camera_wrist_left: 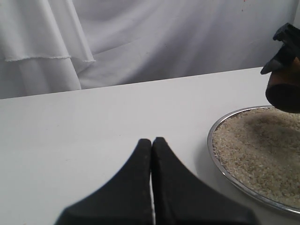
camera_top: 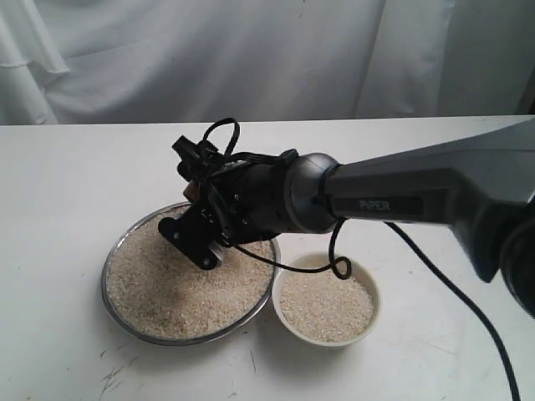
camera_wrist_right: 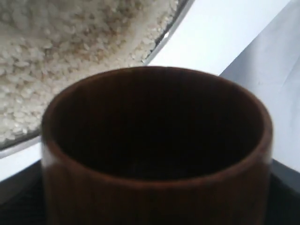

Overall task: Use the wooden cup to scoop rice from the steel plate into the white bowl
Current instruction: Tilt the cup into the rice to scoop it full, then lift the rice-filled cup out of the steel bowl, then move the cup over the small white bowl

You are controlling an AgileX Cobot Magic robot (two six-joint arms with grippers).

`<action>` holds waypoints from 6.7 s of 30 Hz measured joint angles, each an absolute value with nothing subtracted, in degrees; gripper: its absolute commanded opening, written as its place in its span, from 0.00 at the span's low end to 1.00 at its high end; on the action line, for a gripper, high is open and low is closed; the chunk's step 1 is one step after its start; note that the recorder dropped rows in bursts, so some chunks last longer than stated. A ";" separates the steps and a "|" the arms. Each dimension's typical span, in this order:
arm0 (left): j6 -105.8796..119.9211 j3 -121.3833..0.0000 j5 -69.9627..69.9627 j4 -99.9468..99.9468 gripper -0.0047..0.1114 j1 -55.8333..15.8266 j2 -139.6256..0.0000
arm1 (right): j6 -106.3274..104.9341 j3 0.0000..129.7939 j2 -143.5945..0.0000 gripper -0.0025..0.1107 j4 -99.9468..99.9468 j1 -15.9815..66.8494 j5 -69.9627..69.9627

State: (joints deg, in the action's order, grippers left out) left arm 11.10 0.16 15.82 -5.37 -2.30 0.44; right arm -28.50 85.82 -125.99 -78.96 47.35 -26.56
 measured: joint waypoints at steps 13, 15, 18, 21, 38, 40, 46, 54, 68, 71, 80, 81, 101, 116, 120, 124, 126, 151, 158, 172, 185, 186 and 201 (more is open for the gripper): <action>11.10 0.16 15.82 -5.37 0.04 -2.30 0.44 | -29.95 85.82 -130.37 0.02 -79.90 49.56 -27.94; 11.10 0.16 15.82 -5.37 0.04 -2.30 0.44 | -30.09 85.82 -130.38 0.02 -79.90 49.90 -28.07; 11.10 0.16 15.82 -5.37 0.04 -2.30 0.44 | -30.20 85.82 -130.49 0.02 -78.72 50.25 -28.07; 11.10 0.16 15.82 -5.37 0.04 -2.30 0.44 | -30.50 85.82 -130.58 0.02 -77.19 50.61 -28.07; 11.10 0.16 15.82 -5.37 0.04 -2.30 0.44 | -42.65 86.37 -130.14 0.02 -57.82 50.83 -24.53; 11.10 0.16 15.82 -5.37 0.04 -2.30 0.44 | -45.71 86.46 -130.02 0.02 -54.15 50.83 -23.86; 11.10 0.16 15.82 -5.37 0.04 -2.30 0.44 | -47.75 86.46 -129.82 0.02 -47.68 50.83 -21.33; 11.10 0.16 15.82 -5.37 0.04 -2.30 0.44 | -52.48 86.87 -129.64 0.02 -38.42 49.86 -19.57; 11.10 0.16 15.82 -5.37 0.04 -2.30 0.44 | -73.76 86.92 -129.29 0.02 -11.01 48.17 -17.48; 11.10 0.16 15.82 -5.37 0.04 -2.30 0.44 | -75.27 86.92 -129.29 0.02 -8.71 47.72 -17.48; 11.10 0.16 15.82 -5.37 0.04 -2.30 0.44 | -81.98 87.01 -129.29 0.02 0.00 46.29 -17.48; 11.10 0.16 15.82 -5.37 0.04 -2.30 0.44 | -84.12 87.01 -129.29 0.02 2.09 46.05 -17.48; 11.10 0.16 15.82 -5.37 0.04 -2.30 0.44 | -102.38 87.01 -129.29 0.02 32.35 41.14 -22.75; 11.10 0.16 15.82 -5.37 0.04 -2.30 0.44 | -106.15 86.26 -126.33 0.02 46.38 37.98 -28.39; 11.10 0.16 15.82 -5.37 0.04 -2.30 0.44 | -106.32 86.26 -124.20 0.02 49.15 36.95 -28.97; 11.10 0.16 15.82 -5.37 0.04 -2.30 0.44 | -106.45 86.26 -122.41 0.02 54.84 35.12 -32.24; 11.10 0.16 15.82 -5.37 0.04 -2.30 0.44 | -106.45 86.26 -121.56 0.02 57.12 34.25 -33.86; 11.10 0.16 15.82 -5.37 0.04 -2.30 0.44 | -114.21 74.24 -111.98 0.02 75.04 31.96 -37.60; 11.10 0.16 15.82 -5.37 0.04 -2.30 0.44 | -118.82 74.25 -115.15 0.02 84.59 31.50 -38.76; 11.10 0.16 15.82 -5.37 0.04 -2.30 0.44 | -113.06 73.81 -109.21 0.02 75.16 29.73 -36.00; 11.10 0.16 15.82 -5.37 0.04 -2.30 0.44 | -112.31 60.83 -97.48 0.02 73.53 24.12 -28.75; 11.10 0.16 15.82 -5.37 0.04 -2.30 0.44 | -112.31 59.68 -96.61 0.02 73.53 23.60 -28.59; 11.10 0.16 15.82 -5.37 0.04 -2.30 0.44 | -113.96 41.70 -82.58 0.02 73.06 21.29 -16.97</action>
State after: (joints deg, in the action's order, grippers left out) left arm 11.10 0.16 15.82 -5.37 -2.30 0.44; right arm -113.96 41.70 -82.58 73.06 21.29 -16.97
